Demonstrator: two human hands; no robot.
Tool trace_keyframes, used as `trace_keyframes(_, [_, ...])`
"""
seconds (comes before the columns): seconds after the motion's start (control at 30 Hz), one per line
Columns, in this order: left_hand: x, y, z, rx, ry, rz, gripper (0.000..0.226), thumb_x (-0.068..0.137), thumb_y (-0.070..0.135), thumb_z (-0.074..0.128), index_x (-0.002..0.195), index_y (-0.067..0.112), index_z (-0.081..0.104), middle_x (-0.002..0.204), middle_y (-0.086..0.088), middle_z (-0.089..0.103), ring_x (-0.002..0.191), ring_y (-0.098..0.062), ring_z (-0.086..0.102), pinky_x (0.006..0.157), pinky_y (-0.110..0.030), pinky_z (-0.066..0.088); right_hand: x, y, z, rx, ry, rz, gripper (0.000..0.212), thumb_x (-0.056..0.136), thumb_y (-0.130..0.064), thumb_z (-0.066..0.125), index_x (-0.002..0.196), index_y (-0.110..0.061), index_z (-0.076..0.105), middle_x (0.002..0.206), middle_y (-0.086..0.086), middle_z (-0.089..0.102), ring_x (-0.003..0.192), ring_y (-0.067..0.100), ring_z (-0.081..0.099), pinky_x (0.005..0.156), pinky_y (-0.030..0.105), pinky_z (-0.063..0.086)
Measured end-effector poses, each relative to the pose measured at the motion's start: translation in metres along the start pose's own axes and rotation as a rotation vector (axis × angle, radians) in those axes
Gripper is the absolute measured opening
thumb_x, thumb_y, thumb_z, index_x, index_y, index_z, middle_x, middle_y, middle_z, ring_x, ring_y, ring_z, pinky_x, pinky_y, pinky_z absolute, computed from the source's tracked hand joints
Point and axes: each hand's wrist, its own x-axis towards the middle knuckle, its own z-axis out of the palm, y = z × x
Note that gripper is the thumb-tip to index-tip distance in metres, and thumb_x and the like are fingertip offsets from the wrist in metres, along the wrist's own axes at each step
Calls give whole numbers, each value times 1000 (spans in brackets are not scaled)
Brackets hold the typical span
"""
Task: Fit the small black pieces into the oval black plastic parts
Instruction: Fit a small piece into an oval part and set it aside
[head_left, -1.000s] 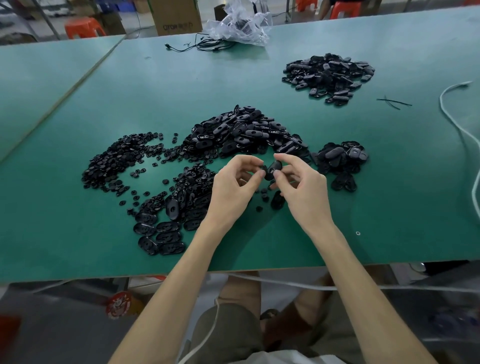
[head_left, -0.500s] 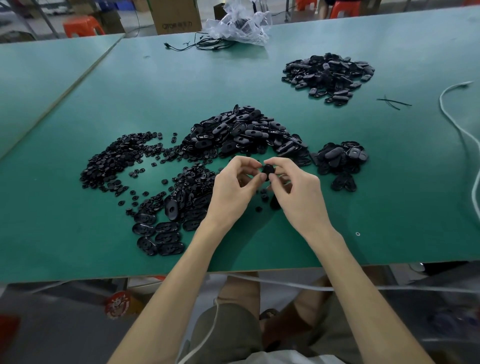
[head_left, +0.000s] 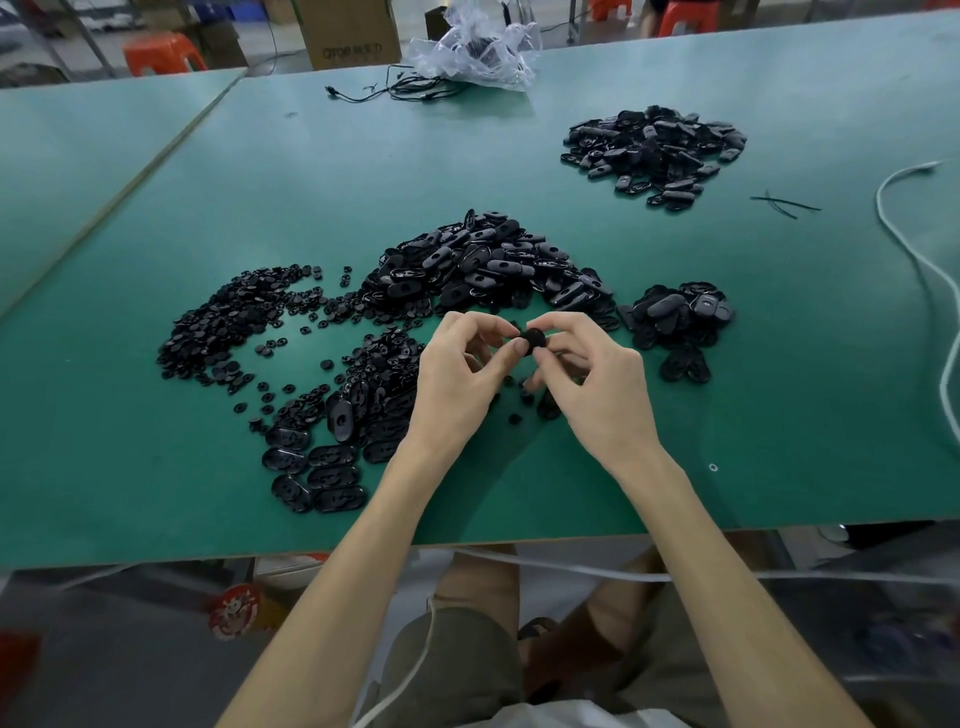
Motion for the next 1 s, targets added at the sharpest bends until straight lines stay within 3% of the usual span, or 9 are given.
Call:
trace_keyframes(0.23, [-1, -2, 2, 38, -53, 51, 8, 100, 28, 68, 106, 26, 73, 101, 10, 73, 93, -8, 67, 73, -19, 46, 1, -1, -2, 107, 47, -2, 12, 102, -16, 67, 113, -18, 68, 85, -14, 79, 78, 5, 76, 72, 16, 55])
trace_keyframes(0.47, [-3, 2, 0, -10, 12, 85, 6, 96, 19, 75, 101, 18, 73, 99, 5, 72, 91, -14, 69, 75, -44, 53, 1, -3, -2, 96, 54, 12, 8, 101, -16, 68, 109, -16, 71, 95, -11, 79, 90, 2, 75, 81, 26, 60])
trace_keyframes(0.67, [-4, 4, -1, -74, 19, 37, 7, 96, 14, 74, 100, 11, 69, 95, 4, 73, 88, -14, 69, 75, -51, 55, 2, -3, -2, 59, 36, 20, 9, 100, -16, 69, 109, -17, 73, 101, -12, 76, 95, 5, 71, 82, 21, 56])
trace_keyframes(0.77, [-5, 5, -2, -106, -3, 22, 6, 97, 14, 72, 102, 12, 69, 93, 3, 73, 84, -19, 70, 76, -49, 57, 3, -3, -2, 11, 59, 10, 6, 99, -18, 71, 103, -22, 73, 102, -9, 73, 93, 5, 68, 77, 16, 52])
trace_keyframes(0.87, [-5, 4, -2, -143, -8, 16, 12, 98, 15, 72, 109, 15, 70, 94, -3, 72, 82, -24, 69, 72, -40, 57, 3, -1, -1, 34, 29, 47, 2, 96, -20, 75, 98, -21, 74, 93, -9, 74, 87, 8, 70, 77, 23, 55])
trace_keyframes(1.0, [-2, 1, -3, -238, 39, -42, 22, 94, 16, 76, 114, 12, 68, 93, -1, 74, 83, -12, 70, 75, -23, 53, 1, 2, 1, 52, -53, 114, 12, 91, -24, 82, 95, -22, 71, 84, -9, 74, 82, 9, 71, 78, 28, 59])
